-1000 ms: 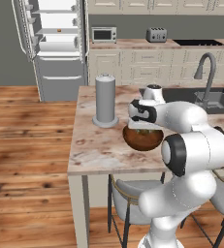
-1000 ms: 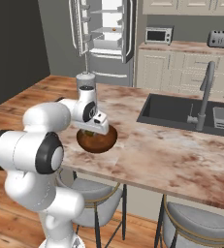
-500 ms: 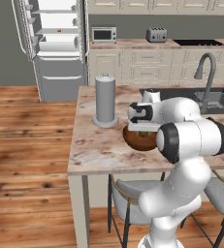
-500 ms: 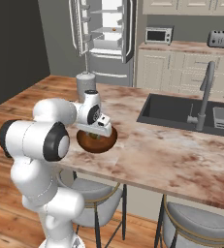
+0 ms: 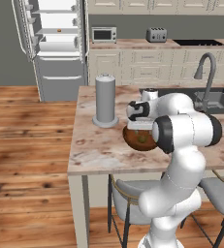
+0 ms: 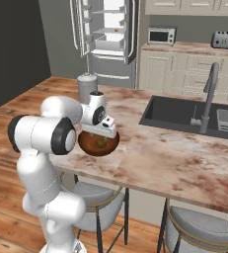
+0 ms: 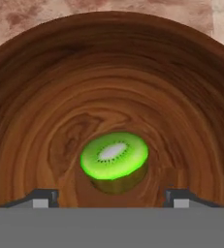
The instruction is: Retrieve the kiwi and tangerine from the fridge and place them into the bowl on the dining table.
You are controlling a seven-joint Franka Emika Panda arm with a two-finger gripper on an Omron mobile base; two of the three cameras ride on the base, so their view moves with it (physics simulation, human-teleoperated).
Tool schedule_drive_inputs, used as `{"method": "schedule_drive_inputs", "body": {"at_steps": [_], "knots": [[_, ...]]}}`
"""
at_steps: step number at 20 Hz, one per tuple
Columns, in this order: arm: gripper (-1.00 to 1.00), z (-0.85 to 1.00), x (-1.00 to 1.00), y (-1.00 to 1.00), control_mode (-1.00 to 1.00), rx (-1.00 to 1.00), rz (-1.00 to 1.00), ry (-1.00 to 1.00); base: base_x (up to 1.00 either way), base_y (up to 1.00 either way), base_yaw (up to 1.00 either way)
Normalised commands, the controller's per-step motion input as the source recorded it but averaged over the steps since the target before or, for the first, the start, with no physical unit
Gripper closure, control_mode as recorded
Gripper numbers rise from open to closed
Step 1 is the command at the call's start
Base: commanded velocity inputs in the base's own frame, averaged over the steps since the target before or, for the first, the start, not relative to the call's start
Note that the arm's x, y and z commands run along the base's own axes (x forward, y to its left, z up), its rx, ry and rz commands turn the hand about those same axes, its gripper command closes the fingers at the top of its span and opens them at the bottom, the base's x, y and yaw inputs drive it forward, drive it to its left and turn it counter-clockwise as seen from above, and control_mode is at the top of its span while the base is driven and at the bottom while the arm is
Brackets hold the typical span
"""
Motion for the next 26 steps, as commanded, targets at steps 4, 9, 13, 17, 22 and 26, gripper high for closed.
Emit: {"method": "schedule_drive_inputs", "body": {"at_steps": [4, 9, 13, 17, 22, 26], "knots": [[-1.0, 0.0, 0.14, 0.0, -1.0, 0.0, -0.04, 0.0, 0.0, 0.0, 0.0], [-1.0, 0.32, -0.22, -0.01, -1.0, 0.0, -0.05, -0.03, 0.0, 0.0, 0.0], [-1.0, 0.93, -0.97, -0.08, -1.0, 0.0, 0.0, -0.14, 0.0, 0.0, 0.0], [-1.0, 1.0, -1.0, -0.02, -1.0, 0.0, 0.0, -0.24, 0.0, 0.0, 0.0], [-1.0, 0.99, -1.0, 0.0, -1.0, -0.02, 0.0, -0.17, 0.0, 0.0, 0.0], [-1.0, 0.77, -1.0, 0.06, -1.0, -0.08, 0.0, -0.14, 0.0, 0.0, 0.0]]}}
